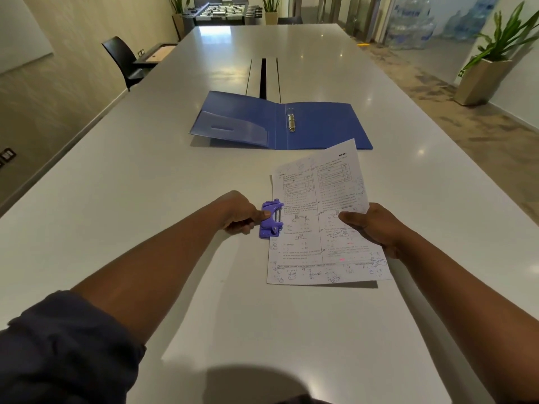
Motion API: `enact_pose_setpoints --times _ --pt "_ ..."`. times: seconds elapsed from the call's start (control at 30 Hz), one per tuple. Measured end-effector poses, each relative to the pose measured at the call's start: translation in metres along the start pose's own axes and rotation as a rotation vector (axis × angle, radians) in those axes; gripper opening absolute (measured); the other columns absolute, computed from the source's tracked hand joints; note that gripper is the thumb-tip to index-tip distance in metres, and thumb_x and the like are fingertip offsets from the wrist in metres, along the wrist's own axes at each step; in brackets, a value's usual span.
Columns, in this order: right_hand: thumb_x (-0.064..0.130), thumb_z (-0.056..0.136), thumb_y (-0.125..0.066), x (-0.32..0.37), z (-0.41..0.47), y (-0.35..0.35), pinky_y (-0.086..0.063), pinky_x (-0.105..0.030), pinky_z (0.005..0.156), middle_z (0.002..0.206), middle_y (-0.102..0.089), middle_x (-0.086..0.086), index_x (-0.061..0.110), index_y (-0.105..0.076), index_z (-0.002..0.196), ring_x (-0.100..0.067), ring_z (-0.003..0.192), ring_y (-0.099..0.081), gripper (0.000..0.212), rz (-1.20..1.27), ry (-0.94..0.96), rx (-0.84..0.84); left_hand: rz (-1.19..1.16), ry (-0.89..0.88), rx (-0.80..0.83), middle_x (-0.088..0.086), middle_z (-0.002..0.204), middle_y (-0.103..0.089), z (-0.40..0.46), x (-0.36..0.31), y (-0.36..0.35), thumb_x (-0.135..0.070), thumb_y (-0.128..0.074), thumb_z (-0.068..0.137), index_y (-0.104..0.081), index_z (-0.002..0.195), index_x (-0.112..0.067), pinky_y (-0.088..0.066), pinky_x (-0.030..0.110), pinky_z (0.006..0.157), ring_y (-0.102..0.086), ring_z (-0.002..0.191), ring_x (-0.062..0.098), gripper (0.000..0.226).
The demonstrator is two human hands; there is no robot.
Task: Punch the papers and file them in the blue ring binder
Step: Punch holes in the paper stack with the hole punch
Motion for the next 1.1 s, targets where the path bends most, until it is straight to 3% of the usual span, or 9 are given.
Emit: enact_pose_setpoints --times 0.17,0.33,0.5,0.57,0.63,0.7,0.9,1.1 --pt "0.016 0.099 -0.066 0.003 -0.004 -0.001 -0.06 -0.051 0.094 0.115 -0.079 -0.009 0.012 -0.069 0.126 -0.031 0.1 -0.077 0.028 -0.026 0.004 -0.024 -0.022 -0.06 -0.09 0.01 0.054 -0.066 -0.008 0.003 -0.004 -0.042 -0.08 0.085 -0.066 0.073 -0.003 -0.046 0.024 0.048 -0.057 0.048 0.019 0.043" --pt "0.014 0.1 -0.064 0.008 -0.009 -0.003 -0.055 -0.057 0.101 0.122 -0.075 -0.014 0.007 -0.065 0.133 -0.037 0.107 -0.073 0.033 -0.031 0.002 -0.025 -0.09 -0.168 -0.175 0.003 0.048 -0.06 -0.022 0.005 -0.016 -0.037 -0.072 0.087 -0.06 0.062 -0.01 -0.039 0.02 0.043 -0.052 0.039 0.015 0.039" --pt "0.012 0.1 -0.063 0.009 -0.01 -0.003 -0.054 -0.057 0.102 0.124 -0.074 -0.016 0.006 -0.065 0.132 -0.038 0.108 -0.073 0.032 -0.02 -0.007 -0.016 0.084 -0.382 -0.371 -0.001 0.073 -0.075 -0.031 0.02 -0.043 -0.057 -0.059 0.087 -0.06 0.07 -0.017 -0.056 0.04 0.072 -0.071 0.071 0.021 0.043" --pt "0.012 0.1 -0.064 0.009 -0.01 -0.003 -0.054 -0.057 0.103 0.124 -0.073 -0.016 0.005 -0.064 0.132 -0.038 0.109 -0.072 0.033 -0.03 -0.006 -0.018 0.074 -0.437 -0.451 -0.007 0.075 -0.074 -0.035 0.03 -0.055 -0.068 -0.056 0.082 -0.062 0.073 -0.023 -0.058 0.039 0.066 -0.071 0.07 0.015 0.047" --pt "0.012 0.1 -0.063 0.008 -0.009 -0.003 -0.053 -0.057 0.104 0.125 -0.073 -0.016 0.005 -0.064 0.133 -0.038 0.11 -0.072 0.034 -0.037 -0.004 -0.019 0.081 -0.489 -0.601 -0.011 0.075 -0.067 -0.04 0.036 -0.067 -0.074 -0.057 0.077 -0.061 0.072 -0.028 -0.046 0.03 0.052 -0.064 0.064 0.011 0.047" --pt "0.012 0.1 -0.063 0.008 -0.009 -0.004 -0.054 -0.057 0.104 0.125 -0.073 -0.017 0.005 -0.063 0.133 -0.038 0.11 -0.072 0.033 -0.04 -0.005 -0.021 0.051 -0.53 -0.706 -0.013 0.077 -0.062 -0.042 0.041 -0.075 -0.072 -0.062 0.072 -0.058 0.073 -0.03 -0.038 0.025 0.05 -0.06 0.066 0.009 0.042" --pt "0.014 0.1 -0.064 0.006 -0.008 -0.004 -0.056 -0.057 0.101 0.123 -0.074 -0.014 0.008 -0.065 0.13 -0.038 0.107 -0.073 0.03 -0.044 -0.005 -0.018 -0.036 -0.577 -0.704 -0.016 0.084 -0.064 -0.045 0.045 -0.079 -0.06 -0.071 0.066 -0.065 0.084 -0.029 -0.051 0.029 0.056 -0.062 0.071 0.01 0.036" --pt "0.016 0.1 -0.064 0.004 -0.009 -0.005 -0.058 -0.055 0.098 0.122 -0.075 -0.012 0.011 -0.065 0.129 -0.036 0.105 -0.074 0.029 -0.037 0.008 -0.015 -0.064 -0.614 -0.688 -0.015 0.085 -0.068 -0.049 0.047 -0.081 -0.051 -0.078 0.071 -0.069 0.092 -0.029 -0.054 0.027 0.059 -0.065 0.072 0.01 0.032"
Point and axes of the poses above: each hand's wrist, its own z-axis towards the middle knuckle, its own y-axis out of the back of the hand, x = y × z, the point moved 1 cm from there along z, towards the middle knuckle
